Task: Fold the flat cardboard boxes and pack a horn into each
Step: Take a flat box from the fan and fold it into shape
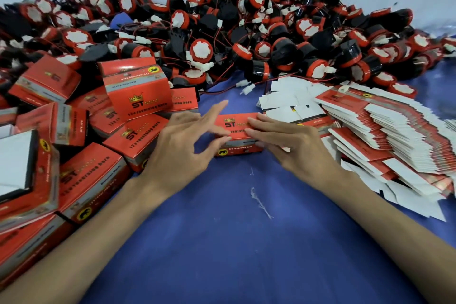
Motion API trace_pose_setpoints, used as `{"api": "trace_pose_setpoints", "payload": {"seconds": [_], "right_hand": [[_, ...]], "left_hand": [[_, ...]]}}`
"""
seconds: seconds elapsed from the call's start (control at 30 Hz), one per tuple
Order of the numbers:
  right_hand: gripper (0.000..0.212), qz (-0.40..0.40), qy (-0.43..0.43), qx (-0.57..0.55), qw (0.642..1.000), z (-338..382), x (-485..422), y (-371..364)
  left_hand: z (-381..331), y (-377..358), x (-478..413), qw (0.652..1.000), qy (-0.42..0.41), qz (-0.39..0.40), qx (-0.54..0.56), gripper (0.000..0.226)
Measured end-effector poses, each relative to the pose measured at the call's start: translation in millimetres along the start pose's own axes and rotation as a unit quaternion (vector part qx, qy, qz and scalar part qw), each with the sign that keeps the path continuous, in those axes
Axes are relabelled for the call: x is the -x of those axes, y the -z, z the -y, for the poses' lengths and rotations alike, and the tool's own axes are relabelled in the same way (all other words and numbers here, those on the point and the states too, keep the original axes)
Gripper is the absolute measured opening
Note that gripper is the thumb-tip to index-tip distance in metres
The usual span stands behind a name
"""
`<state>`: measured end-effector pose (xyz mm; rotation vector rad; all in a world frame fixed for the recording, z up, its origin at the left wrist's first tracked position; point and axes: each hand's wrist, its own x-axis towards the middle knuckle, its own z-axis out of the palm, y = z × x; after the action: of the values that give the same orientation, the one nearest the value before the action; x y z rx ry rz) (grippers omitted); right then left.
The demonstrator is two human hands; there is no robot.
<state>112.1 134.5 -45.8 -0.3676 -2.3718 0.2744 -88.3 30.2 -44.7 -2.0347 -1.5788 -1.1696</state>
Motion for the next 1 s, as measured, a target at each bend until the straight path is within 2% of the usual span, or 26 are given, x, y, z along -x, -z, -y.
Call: {"api": "trace_pose_setpoints", "payload": {"seconds": [0.1, 0.17, 0.2, 0.27, 0.3, 0.37, 0.4, 0.43, 0.47, 0.53, 0.57, 0.6, 0.67, 0.7, 0.73, 0.77, 0.83, 0.93, 1.0], "right_hand": [[0.027, 0.010, -0.041, -0.077, 0.996, 5, -1, -1], [0.022, 0.001, -0.049, -0.114, 0.992, 10, 1, 0], [0.021, -0.018, -0.045, -0.084, 0.995, 11, 0, 2], [0.029, -0.059, -0.053, 0.090, 0.993, 7, -3, 10], [0.037, -0.044, -0.095, 0.178, 0.979, 2, -4, 14], [0.062, 0.113, -0.241, 0.288, 0.920, -4, -4, 21], [0.071, 0.190, -0.300, 0.310, 0.882, -7, -3, 22], [0.073, 0.234, -0.330, 0.321, 0.856, -10, 0, 21], [0.068, 0.250, -0.334, 0.333, 0.845, -11, 1, 20], [0.052, 0.239, -0.316, 0.366, 0.842, -10, -1, 17], [0.049, 0.238, -0.306, 0.380, 0.840, -9, -3, 17], [0.053, 0.241, -0.301, 0.384, 0.839, -7, -3, 17], [0.078, 0.248, -0.305, 0.363, 0.845, -3, -1, 17], [0.087, 0.248, -0.298, 0.349, 0.853, 1, 0, 15], [0.087, 0.250, -0.283, 0.342, 0.861, 5, 1, 13], [0.081, 0.255, -0.260, 0.339, 0.867, 9, 1, 10], [0.064, 0.270, -0.207, 0.324, 0.883, 18, 1, 5], [0.059, 0.275, -0.116, 0.227, 0.927, 32, 6, 4], [0.058, 0.276, -0.062, 0.085, 0.955, 44, 9, 6]], "left_hand": [[0, 2, -1, 0.989, 0.079, 0.113, 0.049, 0.081], [-10, -1, 1, 0.979, 0.100, 0.168, 0.052, 0.079], [-15, 0, 0, 0.983, 0.086, 0.158, 0.027, 0.072], [-20, 11, -6, 0.995, 0.047, 0.064, -0.059, 0.057], [-21, 19, -10, 0.994, 0.044, -0.001, -0.100, 0.053], [-16, 35, -16, 0.973, 0.087, -0.122, -0.177, 0.051], [-10, 42, -17, 0.959, 0.128, -0.150, -0.203, 0.051], [-5, 45, -17, 0.948, 0.180, -0.155, -0.212, 0.051], [3, 46, -15, 0.936, 0.244, -0.151, -0.203, 0.054], [14, 44, -14, 0.892, 0.388, -0.175, -0.152, 0.066], [14, 43, -15, 0.882, 0.406, -0.188, -0.145, 0.068], [11, 41, -16, 0.902, 0.346, -0.191, -0.176, 0.061], [0, 25, -8, 0.959, 0.080, -0.158, -0.222, 0.040], [-5, 16, -4, 0.977, -0.009, -0.109, -0.185, 0.037], [-10, 8, -2, 0.990, -0.034, -0.045, -0.130, 0.035], [-16, 0, 1, 0.997, -0.014, 0.016, -0.070, 0.033], [-21, -9, 8, 0.991, 0.083, 0.094, 0.039, 0.028], [-20, -8, 6, 0.950, 0.248, 0.100, 0.162, 0.022], [-16, -7, 4, 0.923, 0.315, 0.107, 0.195, 0.018]]}}
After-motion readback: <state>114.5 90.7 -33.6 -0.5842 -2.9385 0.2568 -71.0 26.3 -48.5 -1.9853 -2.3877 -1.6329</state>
